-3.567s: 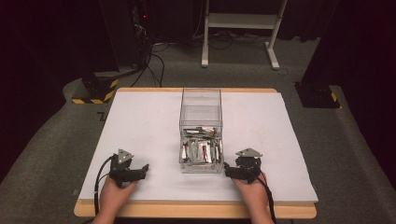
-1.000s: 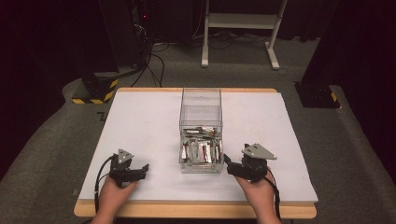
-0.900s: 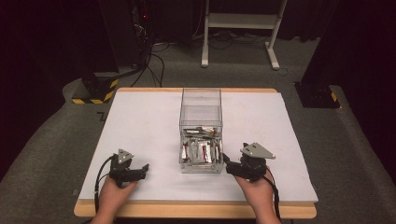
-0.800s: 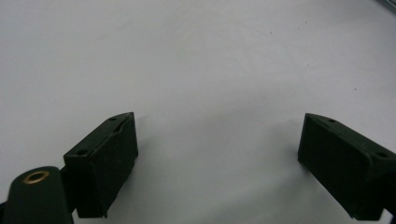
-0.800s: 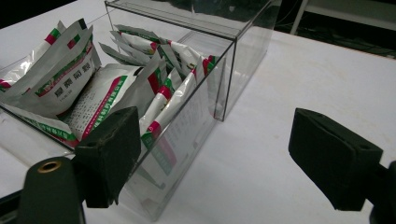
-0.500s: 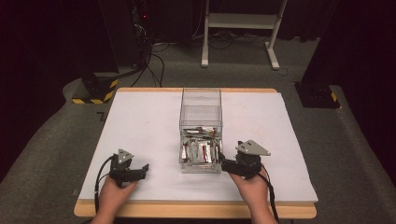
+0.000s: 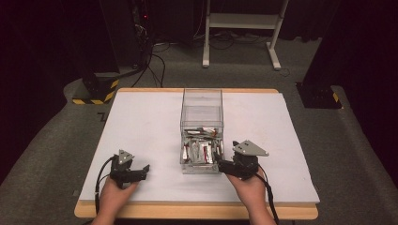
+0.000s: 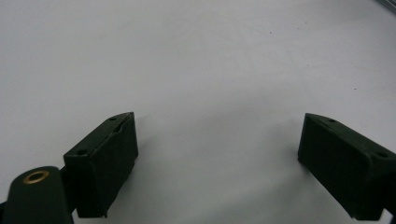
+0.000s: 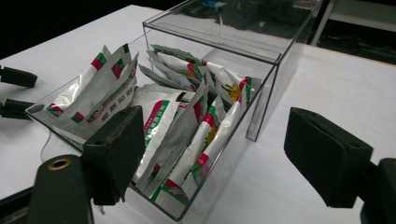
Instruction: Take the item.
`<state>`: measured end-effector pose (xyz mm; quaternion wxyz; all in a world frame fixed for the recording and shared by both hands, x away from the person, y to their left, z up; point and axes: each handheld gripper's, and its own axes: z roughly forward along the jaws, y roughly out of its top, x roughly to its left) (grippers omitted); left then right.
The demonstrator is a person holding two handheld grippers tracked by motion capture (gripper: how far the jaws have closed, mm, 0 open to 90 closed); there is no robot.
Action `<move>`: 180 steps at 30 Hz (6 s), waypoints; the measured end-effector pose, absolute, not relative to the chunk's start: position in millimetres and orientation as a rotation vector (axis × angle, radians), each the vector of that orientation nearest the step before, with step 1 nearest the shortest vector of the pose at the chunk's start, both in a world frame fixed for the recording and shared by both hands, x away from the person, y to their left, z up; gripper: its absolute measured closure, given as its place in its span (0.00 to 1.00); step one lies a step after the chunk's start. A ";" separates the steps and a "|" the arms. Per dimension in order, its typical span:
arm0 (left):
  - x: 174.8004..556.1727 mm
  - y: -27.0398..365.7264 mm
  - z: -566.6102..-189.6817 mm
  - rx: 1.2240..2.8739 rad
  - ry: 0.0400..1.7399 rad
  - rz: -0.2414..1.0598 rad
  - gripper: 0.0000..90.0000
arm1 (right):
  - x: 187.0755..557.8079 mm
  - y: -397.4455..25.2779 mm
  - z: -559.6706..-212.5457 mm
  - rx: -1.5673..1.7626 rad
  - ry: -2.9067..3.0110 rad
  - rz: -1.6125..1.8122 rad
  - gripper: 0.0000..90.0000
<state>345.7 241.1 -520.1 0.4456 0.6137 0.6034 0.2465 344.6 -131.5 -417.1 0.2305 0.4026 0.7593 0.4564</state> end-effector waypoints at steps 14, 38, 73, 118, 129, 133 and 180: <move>345.7 240.7 -520.4 1.527 1.510 0.638 0.08 | 341.4 -119.9 -412.3 1.078 2.108 1.342 0.27; 345.5 241.0 -520.3 1.512 1.521 0.626 0.09 | 341.3 -94.0 -413.6 1.063 2.140 1.396 0.34; 344.5 241.1 -519.9 1.524 1.510 0.619 0.12 | 337.0 -73.2 -434.2 1.143 2.247 1.381 0.78; 344.9 241.6 -519.9 1.526 1.508 0.619 0.12 | 331.7 -81.8 -424.7 1.126 2.186 1.470 0.99; 344.8 241.5 -520.0 1.525 1.508 0.619 0.12 | 331.1 -86.2 -420.1 1.123 2.161 1.488 0.99; 344.8 241.4 -520.0 1.523 1.509 0.619 0.12 | 330.4 -87.0 -418.6 1.117 2.153 1.492 1.00; 344.9 241.6 -519.9 1.525 1.508 0.618 0.12 | 327.9 -114.2 -400.3 1.094 2.018 1.580 1.00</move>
